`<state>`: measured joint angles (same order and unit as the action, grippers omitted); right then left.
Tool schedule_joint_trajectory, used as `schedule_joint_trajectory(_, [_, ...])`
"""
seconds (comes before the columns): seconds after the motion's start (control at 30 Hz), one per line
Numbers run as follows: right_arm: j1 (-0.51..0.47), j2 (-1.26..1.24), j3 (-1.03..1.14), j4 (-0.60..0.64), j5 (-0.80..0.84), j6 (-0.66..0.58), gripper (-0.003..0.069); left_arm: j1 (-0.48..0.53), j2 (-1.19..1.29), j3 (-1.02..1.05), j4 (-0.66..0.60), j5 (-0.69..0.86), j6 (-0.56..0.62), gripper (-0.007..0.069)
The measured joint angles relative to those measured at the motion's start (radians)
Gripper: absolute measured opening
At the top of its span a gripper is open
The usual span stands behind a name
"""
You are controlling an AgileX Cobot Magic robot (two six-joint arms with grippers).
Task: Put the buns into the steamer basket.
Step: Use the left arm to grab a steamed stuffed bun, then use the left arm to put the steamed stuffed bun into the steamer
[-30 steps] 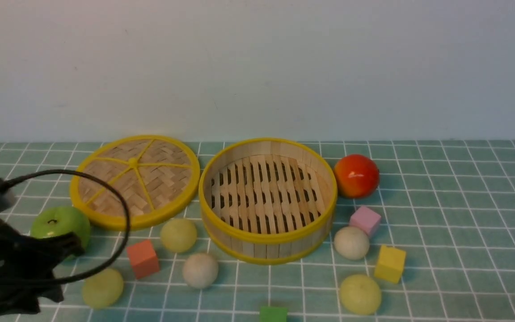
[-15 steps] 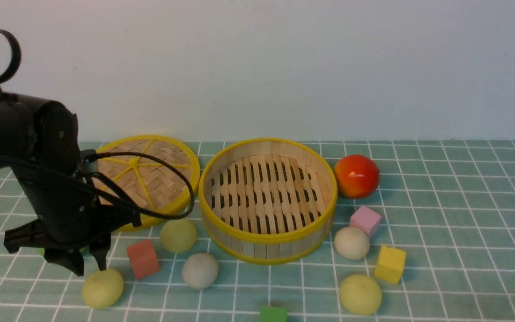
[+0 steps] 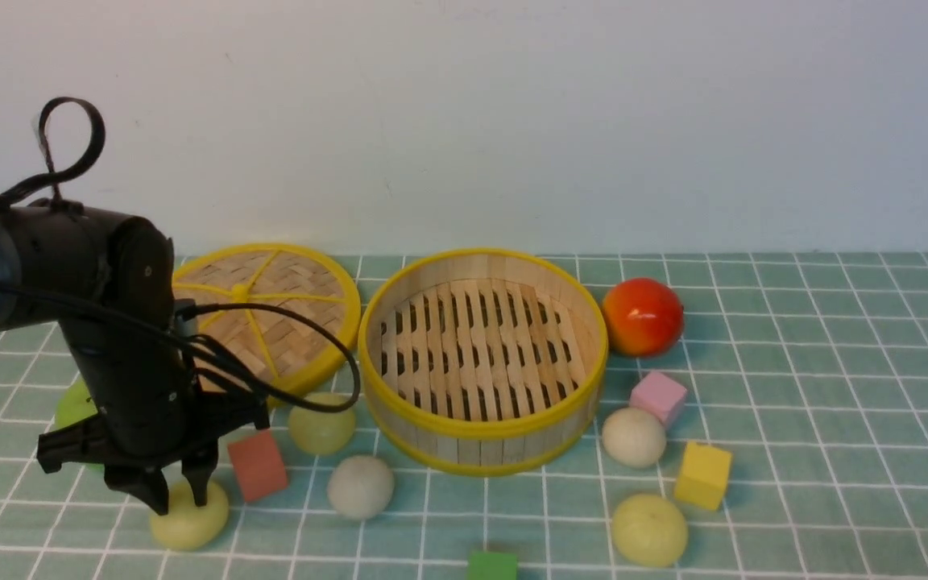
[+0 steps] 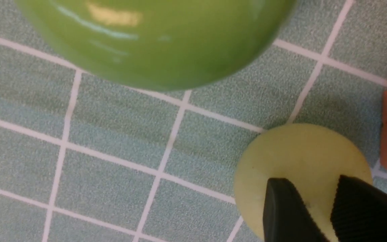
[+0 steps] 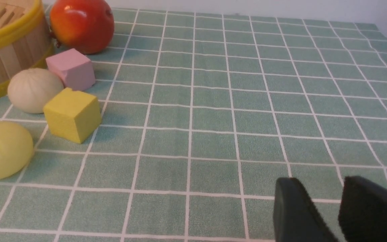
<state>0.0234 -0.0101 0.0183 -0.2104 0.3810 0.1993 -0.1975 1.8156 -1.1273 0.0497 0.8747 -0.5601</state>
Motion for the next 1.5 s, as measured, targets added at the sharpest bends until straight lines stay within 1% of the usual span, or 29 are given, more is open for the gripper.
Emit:
schedule_joint_trajectory(0.17, [0.0, 0.0, 0.0, 0.0, 0.0, 0.0, 0.0239, 0.0, 0.016, 0.0, 0.0, -0.009, 0.016, 0.0218])
schedule_joint_trajectory(0.27, [0.0, 0.0, 0.0, 0.0, 0.0, 0.0, 0.0239, 0.0, 0.022, -0.002, 0.0, -0.007, 0.023, 0.0171])
schedule_joint_trajectory(0.4, [0.0, 0.0, 0.0, 0.0, 0.0, 0.0, 0.0239, 0.0, 0.022, -0.003, 0.001, 0.007, 0.027, 0.002])
schedule_joint_trajectory(0.47, [0.0, 0.0, 0.0, 0.0, 0.0, 0.0, 0.0239, 0.0, 0.022, -0.005, 0.001, 0.02, 0.026, -0.0011])
schedule_joint_trajectory(0.6, [0.0, 0.0, 0.0, 0.0, 0.0, 0.0, 0.0239, 0.0, 0.009, -0.005, 0.002, 0.046, 0.026, -0.0013])
schedule_joint_trajectory(0.8, [0.0, 0.0, 0.0, 0.0, 0.0, 0.0, 0.0239, 0.0, -0.1, -0.017, -0.012, 0.112, -0.02, -0.0013])
schedule_joint_trajectory(0.93, [0.0, 0.0, 0.0, -0.007, 0.0, 0.0, 0.0239, 0.0, -0.17, -0.118, -0.056, 0.196, -0.021, -0.0013])
schedule_joint_trajectory(1.03, [0.0, 0.0, 0.0, -0.012, 0.0, 0.0, 0.0239, -0.001, -0.175, -0.23, -0.092, 0.21, 0.003, -0.0013])
schedule_joint_trajectory(1.17, [0.0, 0.0, 0.0, -0.016, 0.0, 0.0, 0.0239, -0.001, -0.115, -0.406, -0.216, 0.211, 0.092, -0.0013])
schedule_joint_trajectory(1.2, [0.0, 0.0, 0.0, -0.016, 0.0, 0.0, 0.0239, -0.003, -0.081, -0.447, -0.265, 0.213, 0.133, -0.0013])
schedule_joint_trajectory(1.23, [0.0, 0.0, 0.0, -0.016, 0.0, 0.0, 0.0239, -0.005, -0.068, -0.463, -0.279, 0.213, 0.14, -0.0013])
schedule_joint_trajectory(1.27, [0.0, 0.0, 0.0, -0.016, 0.0, 0.0, 0.0239, -0.013, -0.021, -0.526, -0.318, 0.219, 0.183, -0.0013])
schedule_joint_trajectory(1.43, [0.0, 0.0, 0.0, -0.016, 0.0, 0.0, 0.0239, -0.066, 0.17, -0.717, -0.341, 0.224, 0.222, -0.0009])
schedule_joint_trajectory(1.47, [0.0, 0.0, 0.0, -0.016, 0.0, 0.0, 0.0239, -0.068, 0.17, -0.724, -0.341, 0.224, 0.222, -0.0009])
schedule_joint_trajectory(1.5, [0.0, 0.0, 0.0, -0.016, 0.0, 0.0, 0.0239, -0.09, 0.24, -0.788, -0.341, 0.225, 0.228, -0.0007])
